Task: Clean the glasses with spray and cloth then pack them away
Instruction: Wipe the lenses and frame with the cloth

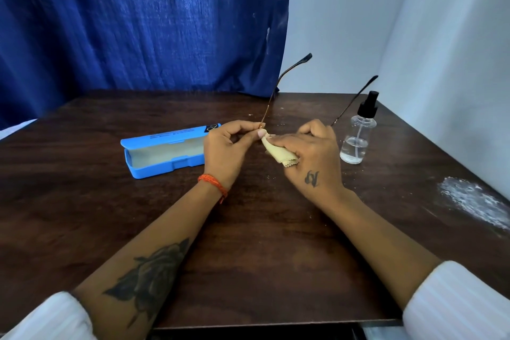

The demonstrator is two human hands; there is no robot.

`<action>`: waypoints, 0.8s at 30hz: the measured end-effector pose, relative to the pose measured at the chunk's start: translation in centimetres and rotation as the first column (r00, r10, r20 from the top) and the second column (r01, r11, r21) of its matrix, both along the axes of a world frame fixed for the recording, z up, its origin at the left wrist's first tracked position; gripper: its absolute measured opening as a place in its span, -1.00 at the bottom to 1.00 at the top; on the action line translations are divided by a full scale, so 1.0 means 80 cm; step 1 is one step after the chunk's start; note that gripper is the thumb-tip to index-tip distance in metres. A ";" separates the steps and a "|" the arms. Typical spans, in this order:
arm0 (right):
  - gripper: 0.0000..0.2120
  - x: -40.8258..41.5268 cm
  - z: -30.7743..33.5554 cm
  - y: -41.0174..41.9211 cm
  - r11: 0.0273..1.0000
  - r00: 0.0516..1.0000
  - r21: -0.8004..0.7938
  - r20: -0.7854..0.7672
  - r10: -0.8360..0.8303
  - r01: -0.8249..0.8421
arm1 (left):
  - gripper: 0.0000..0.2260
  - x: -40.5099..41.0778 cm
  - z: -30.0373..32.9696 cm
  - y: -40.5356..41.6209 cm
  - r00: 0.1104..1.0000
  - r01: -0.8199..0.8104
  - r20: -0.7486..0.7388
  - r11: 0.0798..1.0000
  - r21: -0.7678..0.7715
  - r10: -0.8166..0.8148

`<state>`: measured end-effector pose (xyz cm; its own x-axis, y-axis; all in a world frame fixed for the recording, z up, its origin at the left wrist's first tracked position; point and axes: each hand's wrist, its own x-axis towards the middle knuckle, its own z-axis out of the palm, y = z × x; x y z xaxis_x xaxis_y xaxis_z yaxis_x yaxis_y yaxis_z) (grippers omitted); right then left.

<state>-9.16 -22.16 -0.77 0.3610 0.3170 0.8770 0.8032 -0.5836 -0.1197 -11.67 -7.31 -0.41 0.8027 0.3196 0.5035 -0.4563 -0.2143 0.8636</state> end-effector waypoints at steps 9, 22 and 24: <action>-0.68 -0.011 0.002 0.007 0.925 0.969 -0.293 0.032 -0.244 0.242 | -0.86 -0.001 0.001 0.001 0.996 -0.088 0.022 0.987 0.136 0.086; -0.67 0.003 0.007 -0.007 0.991 0.966 0.103 -0.231 0.112 -0.090 | -0.87 -0.006 0.009 0.005 0.990 -0.139 0.018 0.985 0.104 0.138; -0.74 0.003 0.013 -0.011 0.950 0.954 0.312 -0.286 0.090 0.004 | -0.86 -0.007 0.009 0.005 0.989 -0.144 0.029 0.982 0.120 0.142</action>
<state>-8.91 -23.02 0.30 0.6089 0.0711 0.7901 0.7277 -0.4467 -0.5206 -12.20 -6.88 0.34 0.7424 0.3657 0.5613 -0.4304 -0.3816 0.8180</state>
